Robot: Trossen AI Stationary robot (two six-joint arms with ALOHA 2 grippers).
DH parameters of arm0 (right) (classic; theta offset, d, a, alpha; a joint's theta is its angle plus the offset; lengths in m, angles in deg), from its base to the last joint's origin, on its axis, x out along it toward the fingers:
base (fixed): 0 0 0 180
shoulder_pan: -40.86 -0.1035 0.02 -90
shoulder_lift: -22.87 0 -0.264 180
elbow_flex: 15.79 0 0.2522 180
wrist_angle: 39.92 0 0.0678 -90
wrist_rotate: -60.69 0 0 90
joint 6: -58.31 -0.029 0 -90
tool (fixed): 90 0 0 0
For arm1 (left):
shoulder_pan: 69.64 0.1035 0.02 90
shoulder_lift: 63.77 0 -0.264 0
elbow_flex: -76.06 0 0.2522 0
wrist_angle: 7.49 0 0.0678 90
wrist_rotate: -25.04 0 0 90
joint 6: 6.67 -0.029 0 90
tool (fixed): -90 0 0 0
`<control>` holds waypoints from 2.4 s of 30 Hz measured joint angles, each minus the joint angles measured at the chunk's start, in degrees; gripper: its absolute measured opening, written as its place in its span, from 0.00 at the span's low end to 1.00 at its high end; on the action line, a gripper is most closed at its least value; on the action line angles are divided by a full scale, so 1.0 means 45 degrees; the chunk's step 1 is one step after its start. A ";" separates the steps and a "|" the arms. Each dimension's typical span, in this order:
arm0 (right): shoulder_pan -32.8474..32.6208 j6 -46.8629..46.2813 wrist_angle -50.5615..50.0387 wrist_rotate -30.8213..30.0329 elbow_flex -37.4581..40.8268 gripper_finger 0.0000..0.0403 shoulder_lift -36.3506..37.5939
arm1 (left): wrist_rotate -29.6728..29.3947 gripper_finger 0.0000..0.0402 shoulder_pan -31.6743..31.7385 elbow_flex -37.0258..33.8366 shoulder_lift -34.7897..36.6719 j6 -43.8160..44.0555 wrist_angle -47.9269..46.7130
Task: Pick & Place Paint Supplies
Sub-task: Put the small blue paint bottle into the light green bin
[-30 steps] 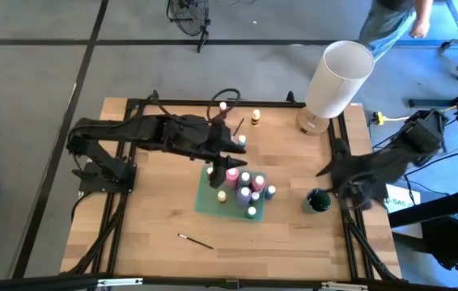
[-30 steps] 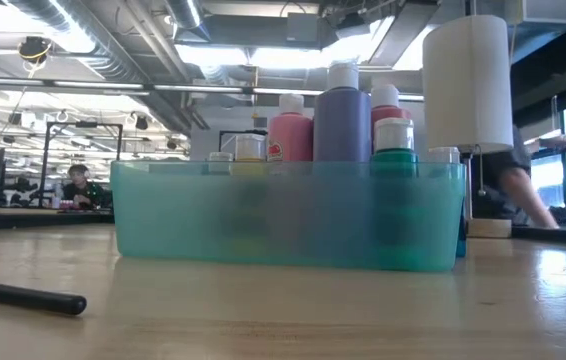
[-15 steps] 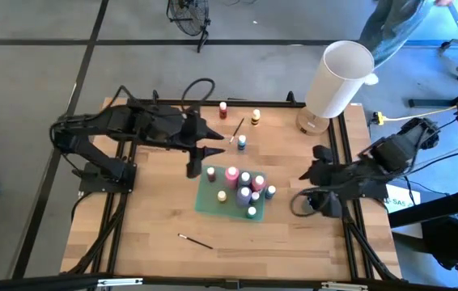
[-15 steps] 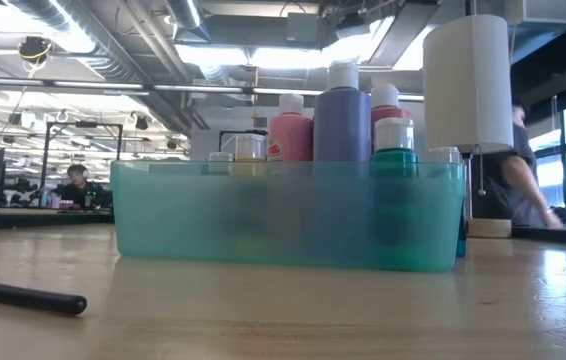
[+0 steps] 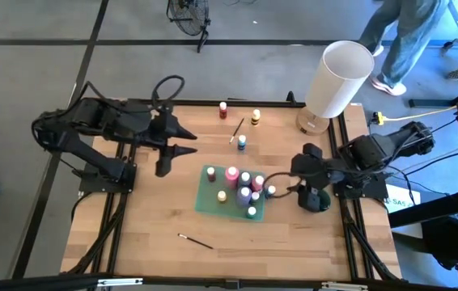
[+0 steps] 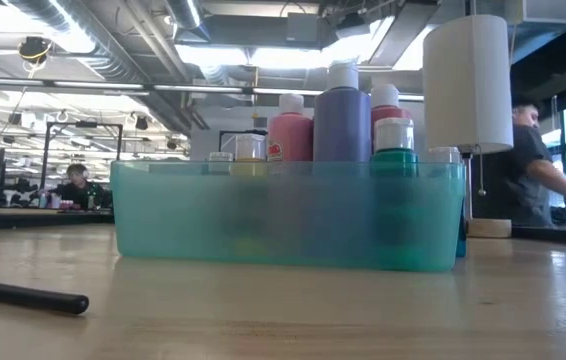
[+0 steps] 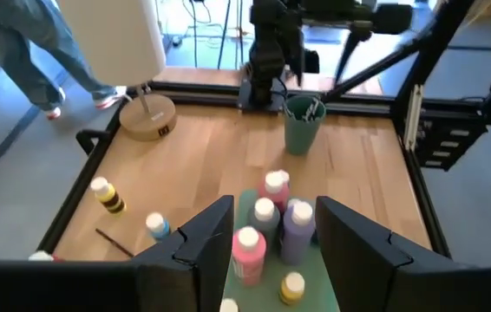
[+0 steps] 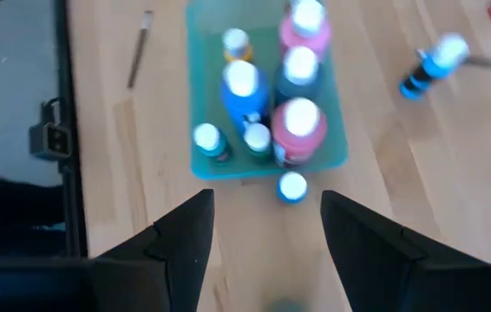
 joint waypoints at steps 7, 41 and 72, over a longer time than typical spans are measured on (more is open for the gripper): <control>0.0518 -0.1418 -0.0747 0.0485 0.0005 0.54 -0.0511 | -0.0496 0.40 -0.0897 0.0000 0.0142 0.0531 -0.1233; 0.1977 -0.0542 -0.0904 0.1774 0.0005 0.56 -0.2861 | -0.6175 0.40 -0.6552 -0.0005 0.0879 0.2634 -0.2687; 0.2108 -0.1502 -0.0850 0.4046 0.0005 0.70 -0.2861 | -0.7421 0.40 -0.6625 -0.0005 0.0870 0.3209 -0.3147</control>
